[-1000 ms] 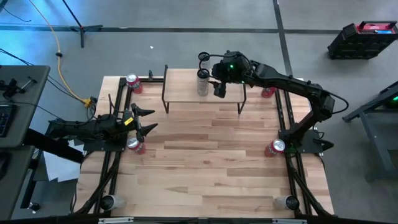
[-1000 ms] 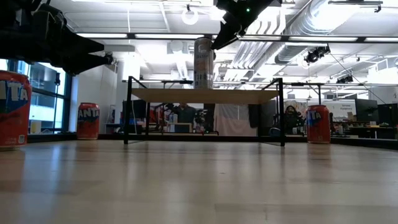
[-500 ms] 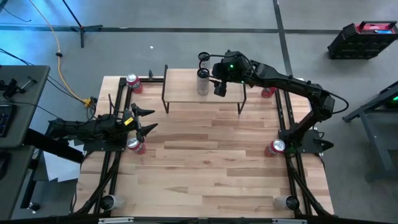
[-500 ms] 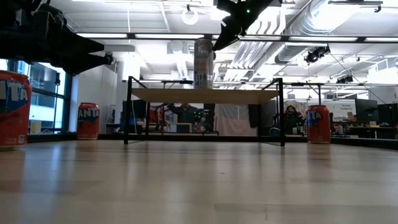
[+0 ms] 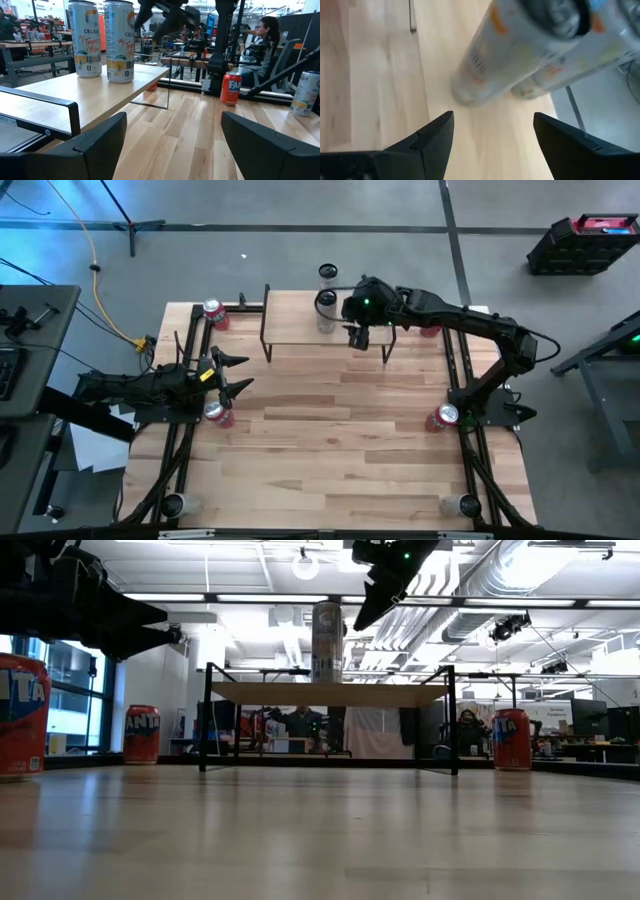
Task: Place canned beverage on shelf
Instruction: Put the top right red soda can on the shelf
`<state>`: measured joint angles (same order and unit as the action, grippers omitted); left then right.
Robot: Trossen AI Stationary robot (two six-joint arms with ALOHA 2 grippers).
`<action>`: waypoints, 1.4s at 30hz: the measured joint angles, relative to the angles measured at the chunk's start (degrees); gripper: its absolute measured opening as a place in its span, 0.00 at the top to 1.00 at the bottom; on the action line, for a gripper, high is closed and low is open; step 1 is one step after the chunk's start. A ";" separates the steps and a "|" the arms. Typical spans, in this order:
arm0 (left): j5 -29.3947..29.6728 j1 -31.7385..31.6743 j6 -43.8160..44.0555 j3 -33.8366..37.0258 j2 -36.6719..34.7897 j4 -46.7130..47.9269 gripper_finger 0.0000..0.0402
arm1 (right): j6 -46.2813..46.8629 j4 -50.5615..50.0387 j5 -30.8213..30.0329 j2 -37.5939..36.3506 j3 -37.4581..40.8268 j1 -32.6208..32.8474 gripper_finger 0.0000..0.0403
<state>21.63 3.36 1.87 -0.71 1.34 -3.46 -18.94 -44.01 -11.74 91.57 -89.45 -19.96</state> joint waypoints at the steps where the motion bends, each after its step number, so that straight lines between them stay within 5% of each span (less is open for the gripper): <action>1: 0.00 0.01 0.00 0.00 -0.01 0.00 0.22 | 0.52 -1.18 -0.90 0.00 0.00 0.55 0.36; 11: 0.00 0.02 0.00 0.00 -0.02 0.00 0.22 | 9.84 -6.45 -3.11 -5.38 0.00 8.14 0.36; 19: 0.00 0.00 0.00 0.00 -0.02 0.00 0.22 | 21.36 -6.93 -15.51 -9.66 -0.02 21.52 0.36; 29: 0.00 0.00 0.00 0.00 -0.02 0.00 0.22 | 54.99 -17.37 -21.27 -10.10 -0.04 35.68 0.36; 37: 0.00 0.02 0.00 0.00 -0.02 0.00 0.22 | 84.50 -37.17 -18.00 -9.81 -0.04 37.96 0.36; 42: -0.01 0.00 0.00 -0.02 0.00 -0.01 0.22 | 88.52 -45.52 -17.18 -10.59 0.70 31.85 0.35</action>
<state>21.62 3.36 1.87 -0.73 1.34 -3.48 69.58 -89.53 -28.92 80.98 -88.75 11.89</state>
